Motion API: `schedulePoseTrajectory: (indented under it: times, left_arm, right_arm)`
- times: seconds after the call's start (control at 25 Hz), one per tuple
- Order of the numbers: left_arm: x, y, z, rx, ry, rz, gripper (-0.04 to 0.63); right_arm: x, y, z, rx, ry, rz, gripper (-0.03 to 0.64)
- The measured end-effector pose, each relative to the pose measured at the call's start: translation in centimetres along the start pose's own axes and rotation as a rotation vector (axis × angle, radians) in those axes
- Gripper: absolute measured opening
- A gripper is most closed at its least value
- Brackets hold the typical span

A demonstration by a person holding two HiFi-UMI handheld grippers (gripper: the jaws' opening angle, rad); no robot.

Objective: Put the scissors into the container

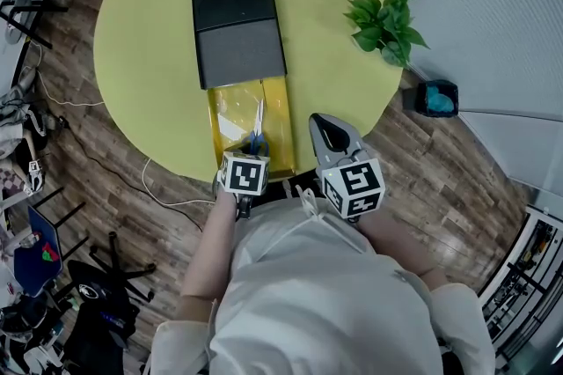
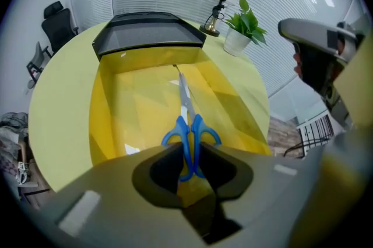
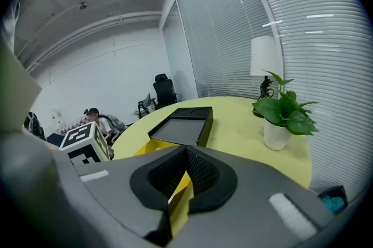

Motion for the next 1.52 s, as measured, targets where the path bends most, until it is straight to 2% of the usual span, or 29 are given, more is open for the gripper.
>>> schedulePoseTrajectory:
  times: [0.24,0.4,0.56,0.68,0.72,0.8,0.84,1.16,1.32,1.4,1.52]
  left_arm:
    - [-0.3,0.0,0.1,-0.003,0.008,0.003,0.092]
    - [-0.7,0.1,0.0,-0.001,0.055,0.019,0.135]
    - [-1.0,0.0,0.1,-0.007,0.06,0.012,0.133]
    - [-1.8,-0.1,-0.1,-0.017,0.098,-0.006,0.118]
    - [-2.4,-0.1,-0.3,-0.018,0.128,-0.023,0.099]
    - [-4.2,0.0,-1.1,-0.008,0.218,-0.07,0.01]
    - [-5.2,0.1,-1.7,0.003,0.272,-0.093,0.008]
    - [-12.5,0.1,-4.7,0.052,0.685,-0.189,0.008]
    - [-15.0,0.3,-5.0,0.134,0.853,-0.228,0.029]
    - [-15.9,0.6,-4.8,0.159,0.911,-0.234,0.055]
    - [-16.7,0.7,-4.7,0.145,0.951,-0.214,0.082]
  right_arm:
    - [-0.2,0.1,0.0,0.004,-0.006,0.006,0.0]
    - [-0.3,-0.1,-0.1,0.002,-0.003,0.006,0.0]
    - [-0.4,-0.3,0.1,0.003,-0.007,0.003,0.0]
    - [-0.5,-0.4,0.1,0.002,-0.004,0.003,0.0]
    - [-0.6,-0.4,0.1,0.001,-0.001,0.003,0.0]
    - [-0.6,-0.5,0.0,-0.001,0.006,0.002,0.0]
    - [-0.6,-0.6,-0.1,-0.003,0.009,0.001,0.0]
    - [-1.2,-1.8,-0.6,-0.015,0.039,-0.019,0.0]
    - [-1.6,-2.3,-1.1,-0.005,0.059,-0.031,0.0]
    - [-1.9,-2.7,-1.2,-0.012,0.069,-0.034,-0.002]
    - [-2.4,-3.2,-1.8,-0.04,0.107,-0.009,0.0]
Point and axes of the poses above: the fingertips, and each gripper's own axes: x forward along the fingers, y to its right, z out of its underside, the point moved 9 cm from there along -x, backward along the fingers, and after that the axes turned 5 degrees about x, right-handed, at the moved point
